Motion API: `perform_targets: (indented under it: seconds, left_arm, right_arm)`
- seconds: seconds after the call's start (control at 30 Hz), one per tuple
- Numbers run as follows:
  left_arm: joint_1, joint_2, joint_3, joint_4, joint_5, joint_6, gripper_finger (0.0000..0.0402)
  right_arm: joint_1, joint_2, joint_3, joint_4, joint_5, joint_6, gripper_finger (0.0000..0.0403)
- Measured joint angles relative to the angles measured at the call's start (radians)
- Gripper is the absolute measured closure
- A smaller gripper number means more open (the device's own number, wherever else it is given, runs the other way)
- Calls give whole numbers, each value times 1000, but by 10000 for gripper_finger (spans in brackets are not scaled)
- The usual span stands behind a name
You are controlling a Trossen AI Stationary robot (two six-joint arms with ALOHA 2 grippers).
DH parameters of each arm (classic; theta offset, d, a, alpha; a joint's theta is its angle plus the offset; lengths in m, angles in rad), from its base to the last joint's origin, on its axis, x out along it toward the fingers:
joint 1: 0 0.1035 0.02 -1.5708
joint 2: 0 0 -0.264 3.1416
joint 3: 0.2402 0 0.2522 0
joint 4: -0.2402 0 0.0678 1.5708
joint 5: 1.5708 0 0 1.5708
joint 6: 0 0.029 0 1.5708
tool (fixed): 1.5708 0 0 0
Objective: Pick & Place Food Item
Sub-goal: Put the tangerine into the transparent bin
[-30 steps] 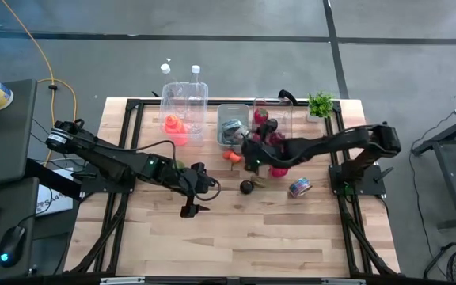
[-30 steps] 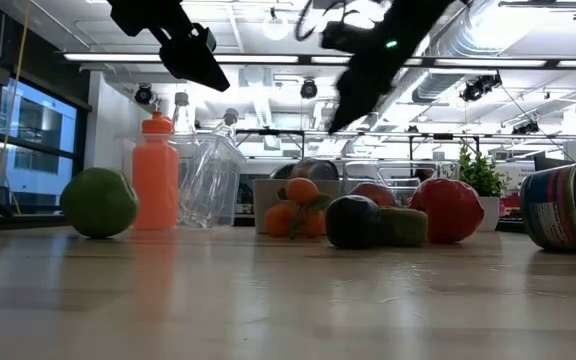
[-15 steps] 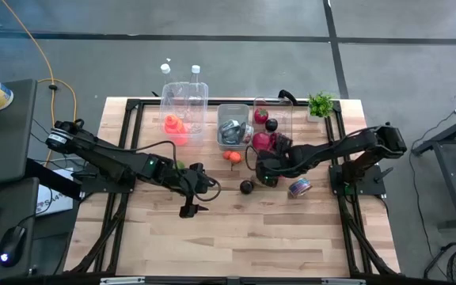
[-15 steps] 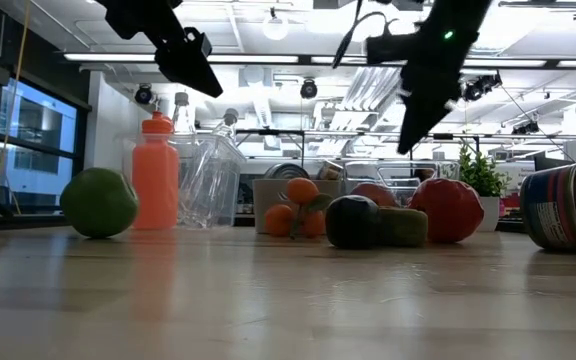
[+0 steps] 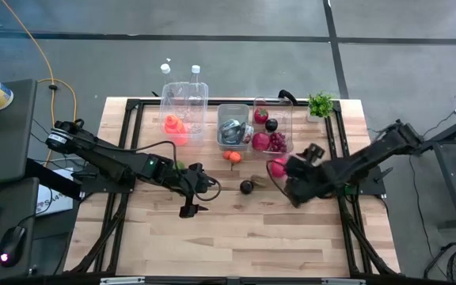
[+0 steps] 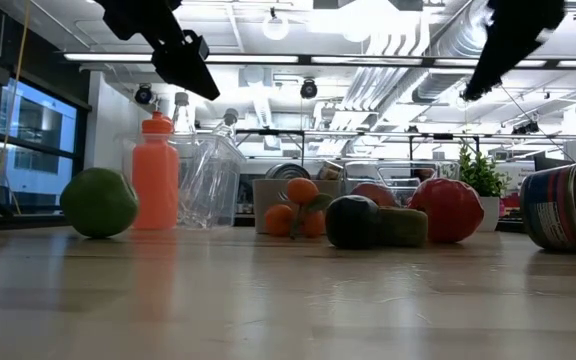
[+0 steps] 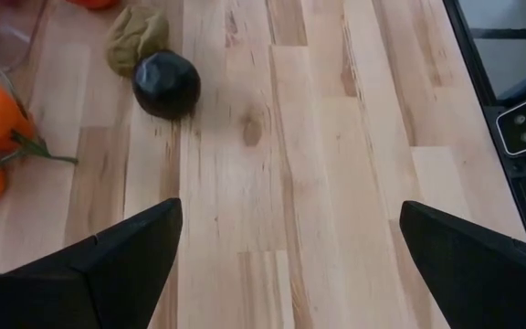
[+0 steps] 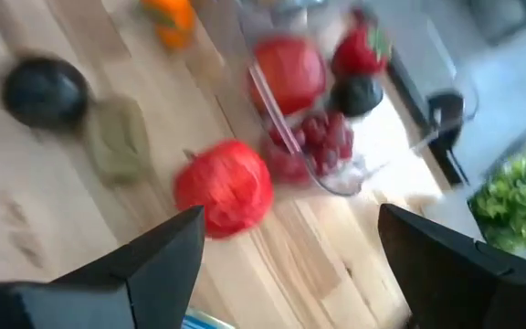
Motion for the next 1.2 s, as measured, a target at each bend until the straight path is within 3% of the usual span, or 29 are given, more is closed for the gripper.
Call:
perform_targets:
  seconds: [0.17,0.33,0.5,0.6,0.8,0.97,1.2]
  left_arm:
    - [0,0,0,-1,0,4,2]
    - [0,0,0,0,0,5,2]
    - [5,0,0,3,0,5,2]
    - [8,0,0,5,0,5,2]
    - [8,0,0,6,-2,7,2]
    - [8,0,0,6,-3,7,2]
    - [8,0,0,6,-3,7,2]
  right_arm:
    - [149,-83,-86,84,131,76,89]
    - [229,-144,-274,307,233,94,89]
    - [206,-157,-450,727,245,-150,89]
    - [142,-156,-517,1009,160,-387,89]
    - [-28,-134,-605,1521,-194,-694,89]
    - [-135,-82,-628,1629,-252,-727,89]
    - [-203,77,-629,1855,-419,-780,89]
